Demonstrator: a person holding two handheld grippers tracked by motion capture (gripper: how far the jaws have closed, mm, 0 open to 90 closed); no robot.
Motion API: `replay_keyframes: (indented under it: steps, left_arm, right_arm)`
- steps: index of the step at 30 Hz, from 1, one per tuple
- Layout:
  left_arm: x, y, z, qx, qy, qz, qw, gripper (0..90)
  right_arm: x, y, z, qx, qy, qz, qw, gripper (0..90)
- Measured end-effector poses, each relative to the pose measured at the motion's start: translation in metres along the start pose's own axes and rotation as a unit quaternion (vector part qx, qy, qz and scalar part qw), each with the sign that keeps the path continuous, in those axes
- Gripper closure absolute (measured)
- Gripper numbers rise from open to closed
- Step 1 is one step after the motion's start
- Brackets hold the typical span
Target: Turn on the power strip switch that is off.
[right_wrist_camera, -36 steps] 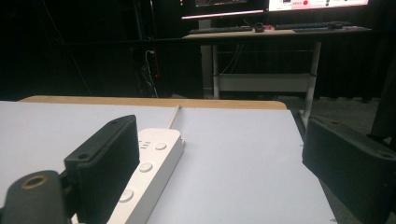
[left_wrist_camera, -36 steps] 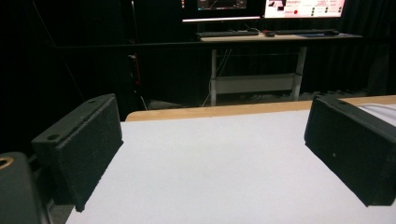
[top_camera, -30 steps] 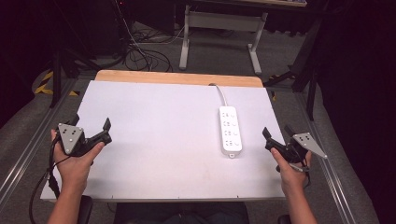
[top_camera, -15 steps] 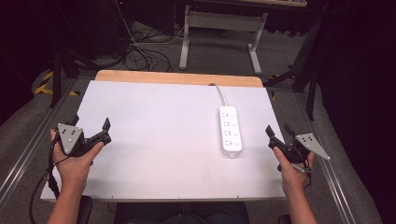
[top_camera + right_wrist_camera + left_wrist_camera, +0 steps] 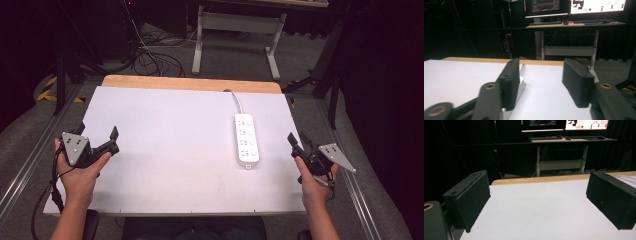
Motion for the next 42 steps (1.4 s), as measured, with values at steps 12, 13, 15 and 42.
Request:
replay_keyframes:
  steps: [12, 13, 15, 42]
  left_arm:
    - [0.0, 0.0, 0.0, 0.001, 0.0, 0.0, 1.0, 6.1]
    - [0.0, 0.0, 0.0, 0.0, 0.0, 0.0, 1.0, 6.1]
    - [0.0, 0.0, 0.0, 0.0, 0.0, 0.0, 1.0, 6.2]
    - [-0.001, -0.001, 0.0, -0.002, -0.001, -0.002, 1.0, 7.0]
  right_arm:
    - [0.005, 0.006, -0.007, 0.02, 0.028, 0.009, 0.9994, 90.0]
    - [0.005, 0.006, -0.007, 0.018, 0.03, 0.009, 0.9993, 90.0]
    - [0.006, 0.006, -0.007, 0.017, 0.038, 0.01, 0.9991, 90.0]
    - [0.014, -0.001, -0.021, 0.041, 0.037, -0.015, 0.9983, 90.0]
Point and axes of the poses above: each handheld gripper's, and its own axes: y roughly backward along the jaws, x roughly out of its top, z roughly to its right, the point moved 10 cm from there along -y, roughly forward along the jaws, and after that the axes turned 15 degrees about -x, right-handed, at the moved point
